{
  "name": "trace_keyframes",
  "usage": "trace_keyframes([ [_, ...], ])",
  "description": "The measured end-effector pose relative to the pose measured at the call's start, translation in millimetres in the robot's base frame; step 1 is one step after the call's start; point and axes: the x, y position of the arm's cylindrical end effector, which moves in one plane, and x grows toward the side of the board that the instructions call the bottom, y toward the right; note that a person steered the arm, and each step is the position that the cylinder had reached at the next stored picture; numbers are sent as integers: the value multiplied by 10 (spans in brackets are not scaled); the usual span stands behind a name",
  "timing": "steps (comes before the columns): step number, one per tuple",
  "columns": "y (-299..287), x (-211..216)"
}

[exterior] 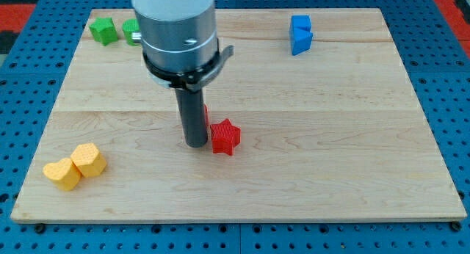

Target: Keep red blocks at bottom center

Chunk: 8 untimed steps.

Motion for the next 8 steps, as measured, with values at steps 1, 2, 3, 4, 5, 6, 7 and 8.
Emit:
trace_keyframes([
  [1,-225,-233],
  [2,-425,-255],
  [3,-427,-653],
  [4,-180,-823],
  [5,270,-661],
  [6,501,-502],
  [7,510,-487],
  [8,592,-487],
])
